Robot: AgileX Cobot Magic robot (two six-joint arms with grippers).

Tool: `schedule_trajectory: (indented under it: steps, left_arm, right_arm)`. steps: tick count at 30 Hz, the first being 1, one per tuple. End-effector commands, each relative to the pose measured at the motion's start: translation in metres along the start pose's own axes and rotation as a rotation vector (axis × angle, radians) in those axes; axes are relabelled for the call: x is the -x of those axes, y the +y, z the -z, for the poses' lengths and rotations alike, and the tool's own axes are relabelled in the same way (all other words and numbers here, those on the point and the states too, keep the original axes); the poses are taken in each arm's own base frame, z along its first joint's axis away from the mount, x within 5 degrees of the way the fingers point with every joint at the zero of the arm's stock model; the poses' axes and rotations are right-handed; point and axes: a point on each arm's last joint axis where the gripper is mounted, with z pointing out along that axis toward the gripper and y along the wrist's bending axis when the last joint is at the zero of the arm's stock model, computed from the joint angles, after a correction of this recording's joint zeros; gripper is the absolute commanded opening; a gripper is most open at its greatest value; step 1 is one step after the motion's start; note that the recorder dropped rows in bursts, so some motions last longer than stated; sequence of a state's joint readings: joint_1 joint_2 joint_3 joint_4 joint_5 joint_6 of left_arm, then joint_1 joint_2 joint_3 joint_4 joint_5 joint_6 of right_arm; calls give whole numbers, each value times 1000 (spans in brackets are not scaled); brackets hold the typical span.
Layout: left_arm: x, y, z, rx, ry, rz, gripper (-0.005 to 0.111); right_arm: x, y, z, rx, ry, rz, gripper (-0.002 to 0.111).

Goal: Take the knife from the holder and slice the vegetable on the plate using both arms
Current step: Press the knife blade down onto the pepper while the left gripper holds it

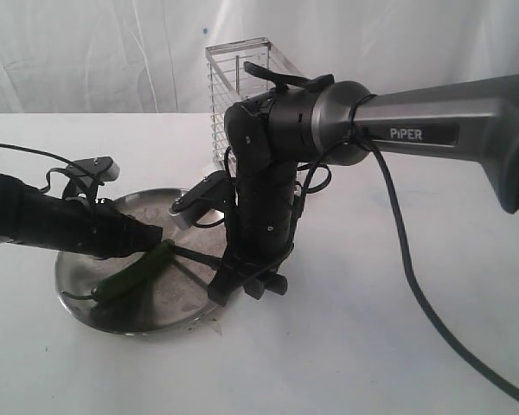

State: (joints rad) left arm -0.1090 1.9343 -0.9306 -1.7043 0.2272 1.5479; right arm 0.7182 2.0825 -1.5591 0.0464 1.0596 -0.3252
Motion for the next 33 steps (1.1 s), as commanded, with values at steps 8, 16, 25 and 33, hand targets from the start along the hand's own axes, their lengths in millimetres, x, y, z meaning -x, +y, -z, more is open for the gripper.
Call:
schedule_trajectory:
  steps: [8, 16, 25, 33]
  left_arm:
    - [40, -20, 44, 33, -154, -107, 0]
    - [36, -24, 43, -7, -120, -121, 0]
    - [34, -29, 43, -68, -95, -134, 0]
    - [19, -31, 43, -100, 54, -174, 0]
  right_arm:
    - [-1, 1, 2, 8, 7, 11, 2]
    - [-2, 1, -11, 22, 45, -4, 2]
    - [-2, 1, -11, 20, 46, -3, 2]
    - [-2, 1, -11, 20, 46, -3, 2]
